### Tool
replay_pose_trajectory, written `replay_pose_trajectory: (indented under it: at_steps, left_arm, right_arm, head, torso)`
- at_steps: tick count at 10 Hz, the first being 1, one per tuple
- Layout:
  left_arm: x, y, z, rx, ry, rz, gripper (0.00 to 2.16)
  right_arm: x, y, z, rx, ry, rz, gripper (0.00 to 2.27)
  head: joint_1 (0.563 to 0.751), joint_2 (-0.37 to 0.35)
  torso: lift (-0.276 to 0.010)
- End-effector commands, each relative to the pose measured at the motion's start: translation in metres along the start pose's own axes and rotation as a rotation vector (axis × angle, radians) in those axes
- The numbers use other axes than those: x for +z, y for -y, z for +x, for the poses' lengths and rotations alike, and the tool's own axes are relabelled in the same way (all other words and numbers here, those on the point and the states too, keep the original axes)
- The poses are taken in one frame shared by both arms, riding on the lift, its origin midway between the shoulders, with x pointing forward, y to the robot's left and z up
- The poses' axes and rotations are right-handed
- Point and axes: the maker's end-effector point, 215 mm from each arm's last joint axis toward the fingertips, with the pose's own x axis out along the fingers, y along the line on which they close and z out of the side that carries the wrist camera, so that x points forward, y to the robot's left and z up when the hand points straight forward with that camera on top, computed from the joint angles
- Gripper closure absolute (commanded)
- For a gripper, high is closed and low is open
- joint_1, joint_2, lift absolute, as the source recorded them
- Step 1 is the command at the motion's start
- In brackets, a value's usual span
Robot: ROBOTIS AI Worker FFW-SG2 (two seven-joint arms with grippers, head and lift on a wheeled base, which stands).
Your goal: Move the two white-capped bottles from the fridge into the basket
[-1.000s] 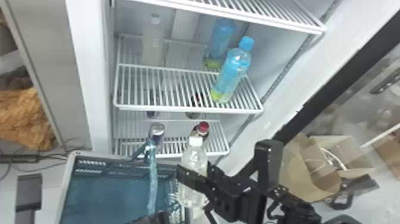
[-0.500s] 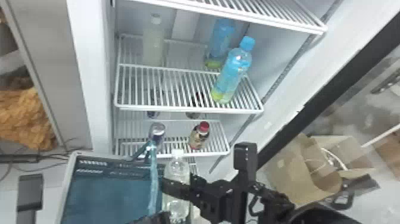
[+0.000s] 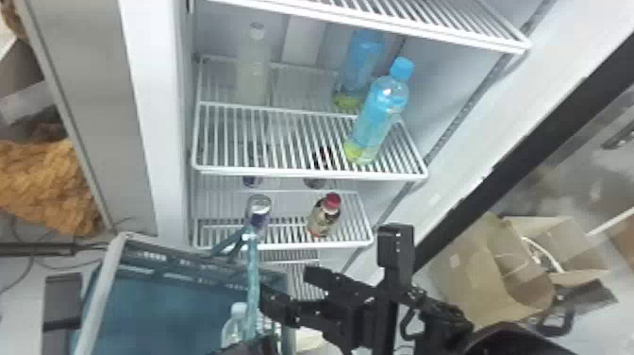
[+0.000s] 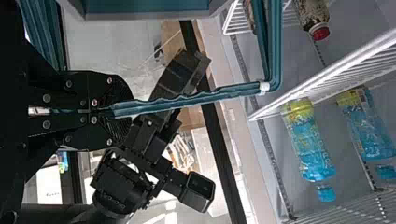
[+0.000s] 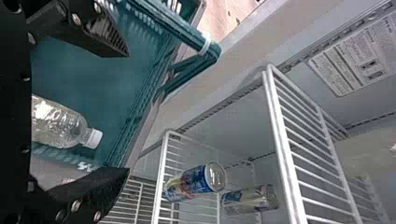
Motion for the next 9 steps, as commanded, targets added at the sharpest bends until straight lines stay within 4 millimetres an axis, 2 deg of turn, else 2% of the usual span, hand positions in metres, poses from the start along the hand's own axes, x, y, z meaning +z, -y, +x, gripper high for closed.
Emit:
replay_pose_trajectory:
  at_steps: [1, 2, 4, 9]
  left_arm:
    - [0.000, 0.000, 0.000, 0.000, 0.000, 0.002, 1.19]
    - [0.000, 0.000, 0.000, 0.000, 0.000, 0.002, 1.19]
    - [0.001, 0.000, 0.000, 0.001, 0.001, 0.002, 1.19]
    - [0.000, 0.001, 0.000, -0.002, 0.000, 0.001, 1.19]
  right_arm:
    - [0.012, 0.002, -0.002, -0.007, 0.041, -0.021, 0.11]
    - [0.030, 0.005, -0.007, -0.032, 0.092, -0.060, 0.11]
    - [0.078, 0.008, -0.021, -0.077, 0.232, -0.163, 0.11]
    - [0.169, -0.010, -0.038, -0.072, 0.554, -0.288, 0.11]
  head:
    - [0.695, -0.320]
    - [0.695, -0.320]
    - [0.695, -0.327]
    - [0.695, -0.313]
  torso:
    - [0.000]
    - [0.000]
    - [0.000]
    - [0.000]
